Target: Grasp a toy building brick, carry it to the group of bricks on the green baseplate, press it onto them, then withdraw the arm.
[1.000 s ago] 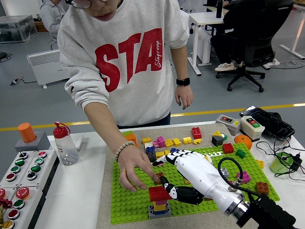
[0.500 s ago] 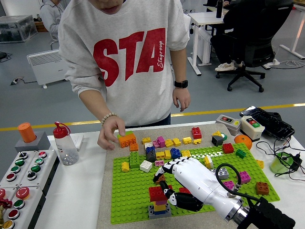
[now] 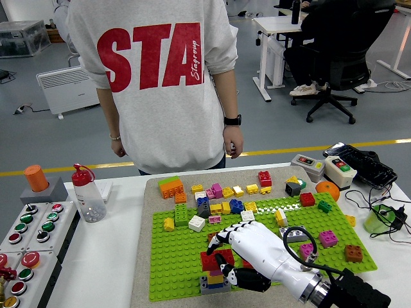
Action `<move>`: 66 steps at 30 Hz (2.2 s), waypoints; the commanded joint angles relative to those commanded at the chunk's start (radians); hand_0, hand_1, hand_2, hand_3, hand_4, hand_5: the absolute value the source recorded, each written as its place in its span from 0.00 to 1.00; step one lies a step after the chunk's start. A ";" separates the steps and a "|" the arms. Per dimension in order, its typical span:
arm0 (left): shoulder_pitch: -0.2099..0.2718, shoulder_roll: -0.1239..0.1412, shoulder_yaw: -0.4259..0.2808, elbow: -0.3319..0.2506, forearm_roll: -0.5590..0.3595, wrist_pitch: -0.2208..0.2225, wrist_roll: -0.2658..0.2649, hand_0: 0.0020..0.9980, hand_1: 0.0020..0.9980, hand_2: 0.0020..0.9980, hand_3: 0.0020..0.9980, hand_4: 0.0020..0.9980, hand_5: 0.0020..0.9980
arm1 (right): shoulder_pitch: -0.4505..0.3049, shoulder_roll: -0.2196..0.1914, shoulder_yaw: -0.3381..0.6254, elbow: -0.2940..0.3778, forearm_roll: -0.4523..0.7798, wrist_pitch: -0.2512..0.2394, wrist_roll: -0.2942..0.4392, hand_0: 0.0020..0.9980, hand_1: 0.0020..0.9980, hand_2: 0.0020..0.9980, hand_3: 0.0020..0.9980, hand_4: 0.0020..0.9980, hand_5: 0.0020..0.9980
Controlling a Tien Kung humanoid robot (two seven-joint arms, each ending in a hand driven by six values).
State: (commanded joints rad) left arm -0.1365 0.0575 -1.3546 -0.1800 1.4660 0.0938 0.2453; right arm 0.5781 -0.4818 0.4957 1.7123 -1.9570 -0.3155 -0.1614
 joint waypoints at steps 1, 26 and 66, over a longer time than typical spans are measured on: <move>0.000 0.000 0.000 0.000 0.000 0.000 0.000 0.66 0.69 0.67 0.57 0.29 1.00 | 0.001 0.000 -0.003 -0.004 0.000 0.002 -0.001 0.59 0.63 0.60 0.55 0.33 0.19; 0.005 -0.004 0.002 0.000 0.003 -0.002 0.003 0.65 0.69 0.67 0.57 0.29 1.00 | 0.007 0.015 -0.040 -0.043 0.000 0.011 -0.008 0.59 0.63 0.60 0.55 0.33 0.19; 0.004 -0.004 0.005 0.000 0.002 -0.001 0.002 0.65 0.69 0.67 0.58 0.28 1.00 | 0.019 0.030 -0.058 -0.071 0.011 0.032 -0.020 0.58 0.63 0.61 0.56 0.35 0.19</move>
State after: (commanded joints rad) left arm -0.1325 0.0538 -1.3495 -0.1800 1.4677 0.0926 0.2471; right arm 0.5967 -0.4520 0.4374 1.6411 -1.9458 -0.2839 -0.1817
